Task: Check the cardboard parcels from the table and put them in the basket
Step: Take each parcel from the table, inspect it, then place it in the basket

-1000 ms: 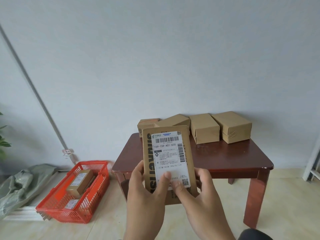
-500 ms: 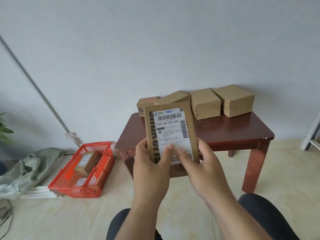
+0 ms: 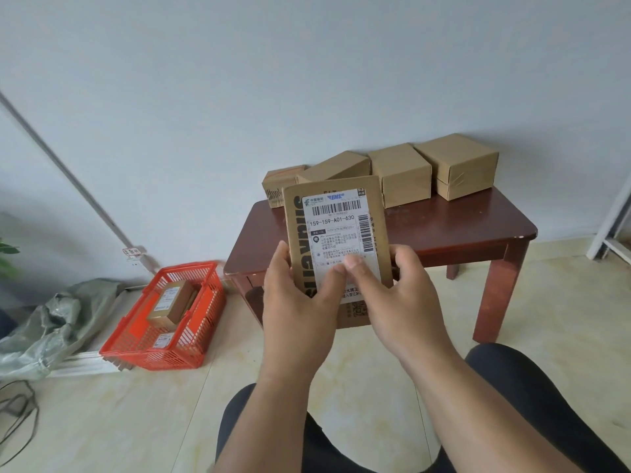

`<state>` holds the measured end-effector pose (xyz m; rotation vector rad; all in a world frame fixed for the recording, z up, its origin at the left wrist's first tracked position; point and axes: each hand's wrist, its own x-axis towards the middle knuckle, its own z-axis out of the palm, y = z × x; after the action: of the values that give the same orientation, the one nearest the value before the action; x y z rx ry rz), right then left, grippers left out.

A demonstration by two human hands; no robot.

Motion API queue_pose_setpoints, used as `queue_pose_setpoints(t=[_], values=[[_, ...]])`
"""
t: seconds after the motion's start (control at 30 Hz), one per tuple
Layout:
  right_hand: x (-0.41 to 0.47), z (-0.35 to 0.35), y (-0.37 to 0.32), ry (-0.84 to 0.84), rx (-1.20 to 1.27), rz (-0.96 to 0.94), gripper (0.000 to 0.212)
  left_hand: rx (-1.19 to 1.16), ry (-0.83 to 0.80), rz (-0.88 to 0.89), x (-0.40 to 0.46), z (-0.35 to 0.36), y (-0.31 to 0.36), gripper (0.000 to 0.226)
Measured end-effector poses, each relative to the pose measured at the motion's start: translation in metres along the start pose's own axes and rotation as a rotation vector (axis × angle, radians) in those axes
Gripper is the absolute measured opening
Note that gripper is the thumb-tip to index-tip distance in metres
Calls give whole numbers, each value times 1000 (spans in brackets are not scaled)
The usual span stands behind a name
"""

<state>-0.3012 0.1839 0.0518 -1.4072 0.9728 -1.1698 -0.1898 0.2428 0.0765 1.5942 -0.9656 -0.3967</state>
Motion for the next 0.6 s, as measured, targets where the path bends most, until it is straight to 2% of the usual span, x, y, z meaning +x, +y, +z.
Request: queue_pose_setpoints(t=[0.1,0.2,0.43,0.6], values=[[-2,1,-1,-7,21,-19,34,-24,57,1,6,-2,-1,22],[-2,1,1,-11,23,-12,32,-36,80,-19,5,-2,-6,27],[3,0,-1,49,24,43,43,49,43,3,-3,2,-8,33],[-1,2,-2,15,-3,-40,49,47,76,5,3,-1,-7,41]])
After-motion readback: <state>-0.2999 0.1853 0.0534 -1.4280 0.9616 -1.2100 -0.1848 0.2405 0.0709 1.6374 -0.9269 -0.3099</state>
